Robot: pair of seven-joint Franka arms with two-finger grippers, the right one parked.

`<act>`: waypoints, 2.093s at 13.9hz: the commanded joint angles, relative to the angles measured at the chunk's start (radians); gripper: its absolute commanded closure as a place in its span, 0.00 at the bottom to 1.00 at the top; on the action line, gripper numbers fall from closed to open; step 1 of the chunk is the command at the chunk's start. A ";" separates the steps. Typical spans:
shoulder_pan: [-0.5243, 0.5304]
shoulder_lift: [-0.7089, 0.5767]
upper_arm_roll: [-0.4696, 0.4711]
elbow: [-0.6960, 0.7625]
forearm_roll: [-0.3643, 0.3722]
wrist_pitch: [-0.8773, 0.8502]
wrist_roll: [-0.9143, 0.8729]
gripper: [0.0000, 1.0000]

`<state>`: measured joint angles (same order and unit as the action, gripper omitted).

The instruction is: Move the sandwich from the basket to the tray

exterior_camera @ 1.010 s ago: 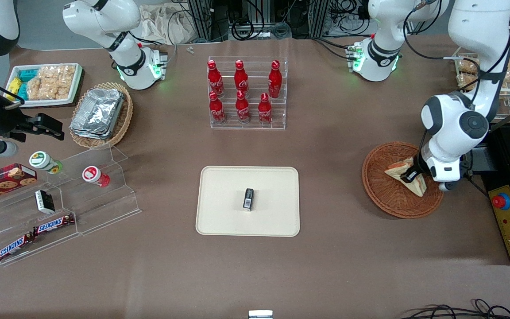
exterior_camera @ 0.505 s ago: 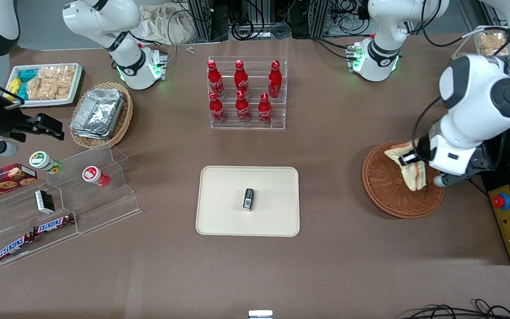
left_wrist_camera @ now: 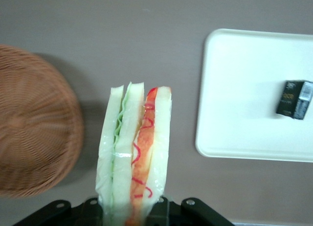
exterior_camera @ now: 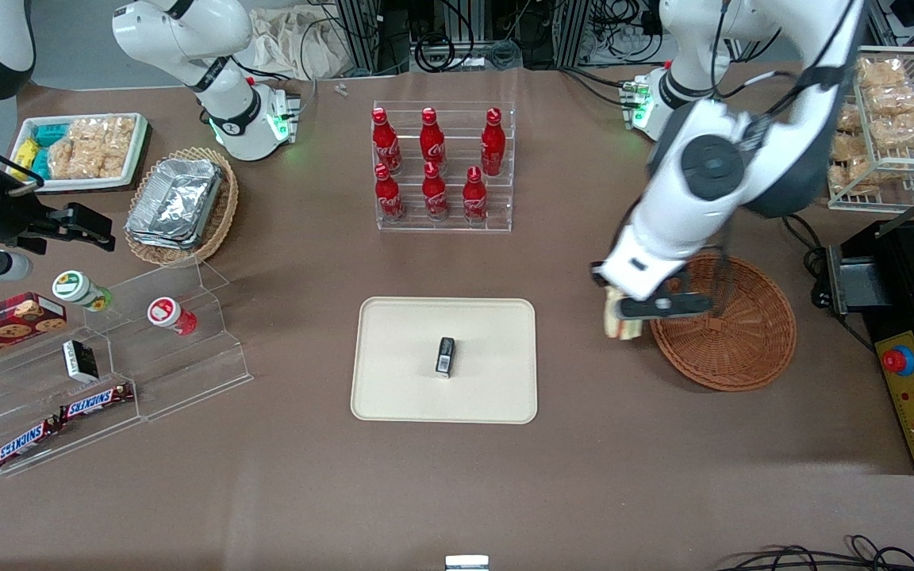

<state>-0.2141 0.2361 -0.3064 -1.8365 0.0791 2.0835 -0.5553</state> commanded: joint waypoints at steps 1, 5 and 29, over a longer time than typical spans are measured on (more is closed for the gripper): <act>-0.091 0.170 0.004 0.087 0.094 0.082 -0.118 1.00; -0.157 0.351 0.004 0.149 0.211 0.256 -0.173 1.00; 0.151 0.115 0.009 0.399 0.008 -0.411 0.272 0.00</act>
<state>-0.1287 0.4024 -0.2895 -1.4682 0.1350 1.7837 -0.4010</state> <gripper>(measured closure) 0.000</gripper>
